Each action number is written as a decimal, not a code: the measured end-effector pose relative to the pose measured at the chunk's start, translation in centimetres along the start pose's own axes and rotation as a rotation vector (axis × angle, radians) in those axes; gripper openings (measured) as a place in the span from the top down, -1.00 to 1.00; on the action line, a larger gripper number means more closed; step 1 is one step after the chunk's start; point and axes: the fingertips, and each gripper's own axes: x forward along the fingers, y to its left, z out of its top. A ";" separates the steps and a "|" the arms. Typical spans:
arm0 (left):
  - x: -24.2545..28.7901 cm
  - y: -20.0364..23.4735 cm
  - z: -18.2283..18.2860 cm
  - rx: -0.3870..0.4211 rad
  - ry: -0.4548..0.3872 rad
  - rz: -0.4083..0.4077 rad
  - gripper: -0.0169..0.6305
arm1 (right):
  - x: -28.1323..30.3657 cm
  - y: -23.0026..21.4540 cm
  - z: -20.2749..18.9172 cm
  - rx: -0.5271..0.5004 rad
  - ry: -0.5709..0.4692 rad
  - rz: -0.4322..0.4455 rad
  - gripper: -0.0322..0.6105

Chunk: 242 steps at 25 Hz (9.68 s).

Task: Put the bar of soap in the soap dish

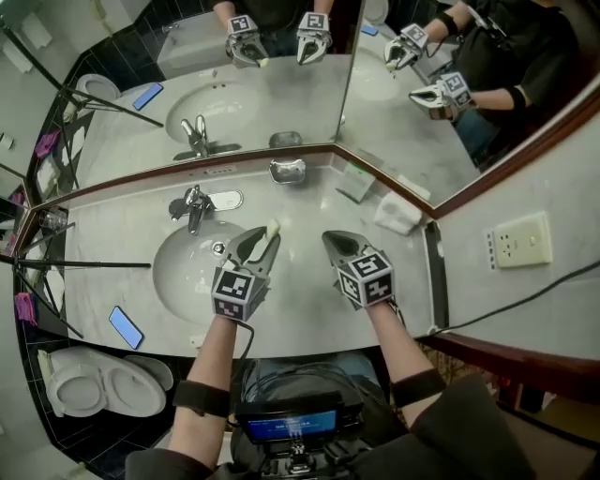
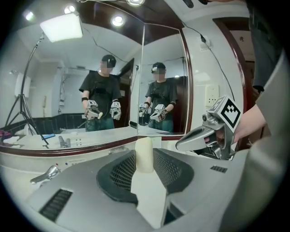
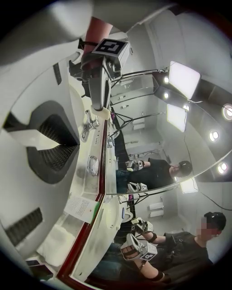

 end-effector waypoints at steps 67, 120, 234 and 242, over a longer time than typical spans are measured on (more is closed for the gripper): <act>-1.8 -3.1 -2.3 -0.014 0.066 0.002 0.94 | -2.9 0.7 -1.8 0.018 0.011 -0.012 0.84; -0.7 -3.0 -6.2 -0.128 0.016 0.075 0.94 | 10.4 -0.9 -16.9 -0.847 0.747 0.250 0.09; 8.2 7.8 -2.7 -0.147 0.007 0.180 0.94 | 19.0 -5.4 4.7 -0.844 0.296 -0.046 0.78; 4.2 4.8 -0.1 -0.116 0.002 0.115 0.94 | 9.5 -2.3 7.5 -0.537 0.162 -0.065 0.84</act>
